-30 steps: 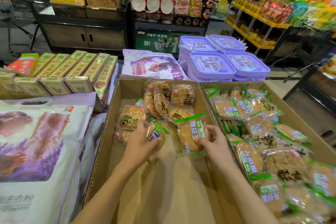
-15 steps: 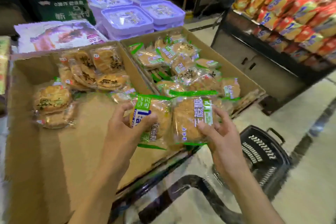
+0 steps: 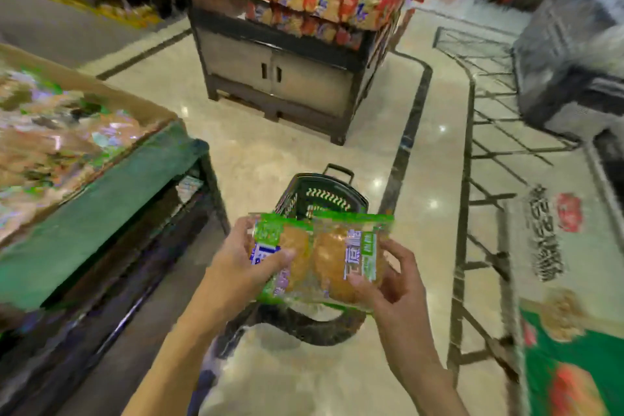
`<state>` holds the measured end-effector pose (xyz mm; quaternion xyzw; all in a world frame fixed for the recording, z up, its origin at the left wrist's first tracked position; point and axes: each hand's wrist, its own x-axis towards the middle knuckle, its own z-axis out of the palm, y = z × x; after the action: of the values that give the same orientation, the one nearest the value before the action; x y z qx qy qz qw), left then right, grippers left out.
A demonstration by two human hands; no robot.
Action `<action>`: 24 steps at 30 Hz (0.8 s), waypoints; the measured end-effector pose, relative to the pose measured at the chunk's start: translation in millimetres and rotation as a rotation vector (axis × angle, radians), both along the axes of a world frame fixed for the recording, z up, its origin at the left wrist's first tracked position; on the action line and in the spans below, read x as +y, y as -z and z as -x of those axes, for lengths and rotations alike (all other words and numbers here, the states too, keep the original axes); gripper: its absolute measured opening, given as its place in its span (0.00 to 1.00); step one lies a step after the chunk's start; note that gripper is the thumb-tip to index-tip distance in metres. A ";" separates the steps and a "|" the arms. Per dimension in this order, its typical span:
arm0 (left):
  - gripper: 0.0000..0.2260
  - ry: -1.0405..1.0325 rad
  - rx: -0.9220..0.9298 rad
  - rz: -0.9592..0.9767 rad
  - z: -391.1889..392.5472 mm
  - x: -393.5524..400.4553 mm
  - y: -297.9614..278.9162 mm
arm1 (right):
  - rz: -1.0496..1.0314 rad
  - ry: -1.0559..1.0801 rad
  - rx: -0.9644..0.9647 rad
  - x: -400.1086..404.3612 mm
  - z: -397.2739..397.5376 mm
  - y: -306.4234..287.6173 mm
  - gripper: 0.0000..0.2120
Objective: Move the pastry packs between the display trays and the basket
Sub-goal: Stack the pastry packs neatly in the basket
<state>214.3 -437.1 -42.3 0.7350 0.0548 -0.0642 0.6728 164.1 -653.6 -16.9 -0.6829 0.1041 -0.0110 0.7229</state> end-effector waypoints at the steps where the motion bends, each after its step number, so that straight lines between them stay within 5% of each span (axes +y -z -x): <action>1: 0.30 0.012 0.022 -0.001 -4.4 -22.6 8.2 | 0.010 0.008 0.011 -20.8 -0.8 4.8 0.23; 7: 0.28 0.044 0.116 -0.047 -37.4 -112.9 48.5 | -0.038 0.061 0.139 -100.6 -28.8 41.5 0.25; 11: 0.21 -0.088 0.193 0.016 -80.3 -156.3 77.2 | -0.044 -0.003 0.226 -141.1 -87.4 64.0 0.25; 24: 0.24 -0.582 0.301 0.017 -268.2 -249.7 123.6 | 0.168 -0.385 0.306 -231.9 -352.4 80.1 0.23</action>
<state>482.6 -686.8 -165.9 0.6650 0.3609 0.0221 0.6535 516.5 -885.4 -97.0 -0.7415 0.0790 0.2215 0.6284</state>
